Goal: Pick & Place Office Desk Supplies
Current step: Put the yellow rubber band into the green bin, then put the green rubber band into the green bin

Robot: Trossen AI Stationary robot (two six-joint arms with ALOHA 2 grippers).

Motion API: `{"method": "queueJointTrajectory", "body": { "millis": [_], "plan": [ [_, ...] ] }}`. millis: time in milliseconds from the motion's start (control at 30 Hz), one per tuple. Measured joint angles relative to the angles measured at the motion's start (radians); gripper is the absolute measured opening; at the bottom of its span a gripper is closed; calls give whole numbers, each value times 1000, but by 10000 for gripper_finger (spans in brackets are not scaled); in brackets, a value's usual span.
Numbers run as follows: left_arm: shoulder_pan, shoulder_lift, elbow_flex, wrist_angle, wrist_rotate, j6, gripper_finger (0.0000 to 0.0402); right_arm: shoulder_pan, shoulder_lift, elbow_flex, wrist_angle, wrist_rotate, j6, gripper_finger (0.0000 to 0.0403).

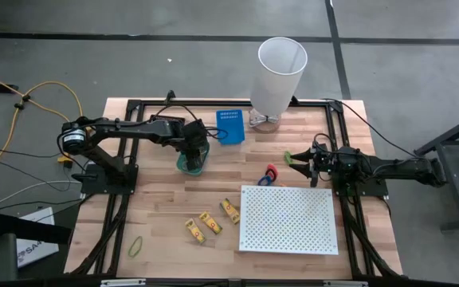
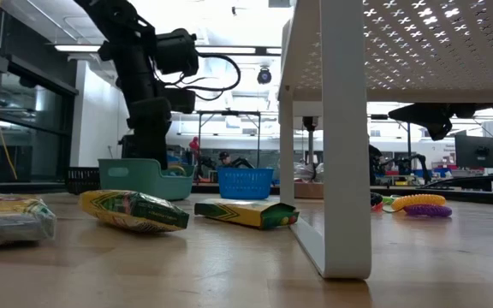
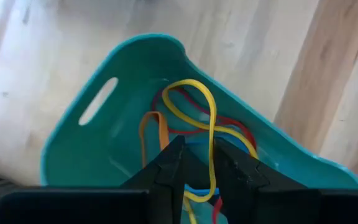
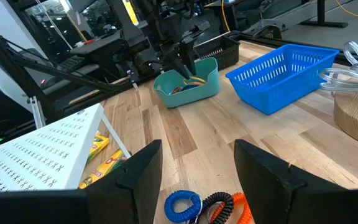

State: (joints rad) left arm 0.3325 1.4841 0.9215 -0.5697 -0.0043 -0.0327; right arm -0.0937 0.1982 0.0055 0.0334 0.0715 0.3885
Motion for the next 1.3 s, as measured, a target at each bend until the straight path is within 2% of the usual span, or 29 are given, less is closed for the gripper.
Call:
{"method": "queueJointTrajectory", "body": {
  "millis": [333,867,1300],
  "plan": [
    [42,-6,0,-32,115,-26,75,0,0,0,0,0,0,188],
    [43,-158,0,-48,118,-38,75,0,0,0,0,0,0,188],
    [12,-171,0,-65,108,-49,75,0,0,0,0,0,0,188]
  ]
}}
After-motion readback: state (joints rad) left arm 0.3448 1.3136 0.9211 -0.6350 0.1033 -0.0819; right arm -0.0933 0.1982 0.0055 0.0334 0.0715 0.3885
